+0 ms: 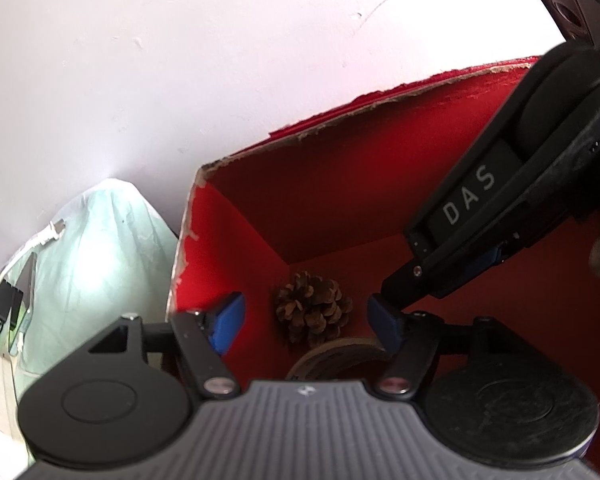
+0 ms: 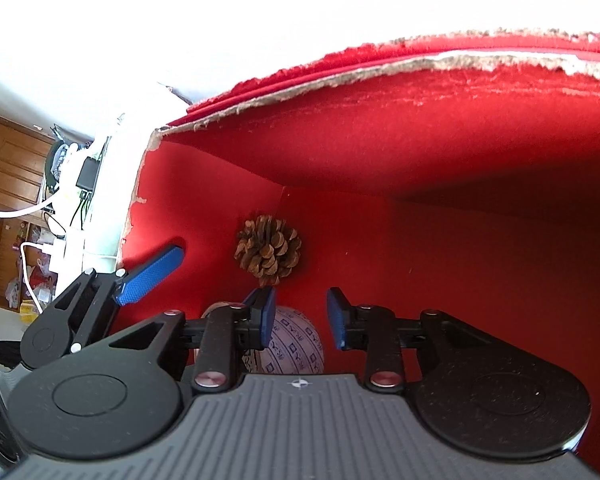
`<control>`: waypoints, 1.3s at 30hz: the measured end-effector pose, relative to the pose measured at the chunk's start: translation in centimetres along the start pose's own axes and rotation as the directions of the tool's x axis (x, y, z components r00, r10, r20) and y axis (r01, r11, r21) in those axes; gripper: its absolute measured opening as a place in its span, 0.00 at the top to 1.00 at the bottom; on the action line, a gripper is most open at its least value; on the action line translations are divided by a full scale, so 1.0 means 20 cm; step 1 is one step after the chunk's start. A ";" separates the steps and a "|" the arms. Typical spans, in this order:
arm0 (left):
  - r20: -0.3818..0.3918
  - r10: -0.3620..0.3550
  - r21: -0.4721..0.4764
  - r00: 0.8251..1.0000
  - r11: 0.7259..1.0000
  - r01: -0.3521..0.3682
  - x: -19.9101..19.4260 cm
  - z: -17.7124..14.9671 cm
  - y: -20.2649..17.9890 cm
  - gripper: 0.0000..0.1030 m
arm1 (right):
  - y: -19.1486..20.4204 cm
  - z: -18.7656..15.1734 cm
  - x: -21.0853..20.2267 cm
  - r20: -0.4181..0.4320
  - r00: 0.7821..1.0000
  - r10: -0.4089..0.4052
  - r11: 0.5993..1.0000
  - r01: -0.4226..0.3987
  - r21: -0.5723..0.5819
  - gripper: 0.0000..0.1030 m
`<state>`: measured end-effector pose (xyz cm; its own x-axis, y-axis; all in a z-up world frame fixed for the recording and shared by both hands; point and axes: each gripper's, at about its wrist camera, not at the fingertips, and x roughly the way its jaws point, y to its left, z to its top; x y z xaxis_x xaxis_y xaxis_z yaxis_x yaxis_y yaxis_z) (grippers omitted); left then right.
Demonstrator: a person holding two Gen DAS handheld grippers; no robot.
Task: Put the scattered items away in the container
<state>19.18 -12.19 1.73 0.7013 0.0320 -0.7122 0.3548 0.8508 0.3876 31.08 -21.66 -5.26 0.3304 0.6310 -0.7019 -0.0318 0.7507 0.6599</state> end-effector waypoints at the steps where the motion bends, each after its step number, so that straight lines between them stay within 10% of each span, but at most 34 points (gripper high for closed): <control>1: 0.001 0.000 0.000 1.000 1.000 0.000 0.00 0.00 0.00 0.31 | 0.00 0.00 0.00 0.004 1.000 -0.003 1.000 0.003 0.000 0.65; 13: 0.066 0.157 0.107 0.985 0.981 -0.163 -0.05 0.01 -0.09 0.31 | 0.01 -0.01 -0.04 0.052 0.999 -0.014 1.000 0.016 -0.022 0.58; 31: 0.032 0.083 0.020 0.996 0.996 -0.084 -0.06 0.08 0.02 0.30 | 0.02 -0.02 -0.07 0.093 0.995 -0.043 0.999 0.046 -0.028 0.55; 39: 0.019 0.085 0.033 0.996 0.996 -0.086 -0.06 0.12 0.03 0.30 | 0.10 -0.05 -0.18 0.177 0.968 -0.180 0.978 0.195 -0.073 0.54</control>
<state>20.10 -13.02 4.14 0.7407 0.0945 -0.6652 0.3137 0.8269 0.4668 28.90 -22.27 -1.63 0.4924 0.4407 -0.7506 -0.0354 0.8718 0.4886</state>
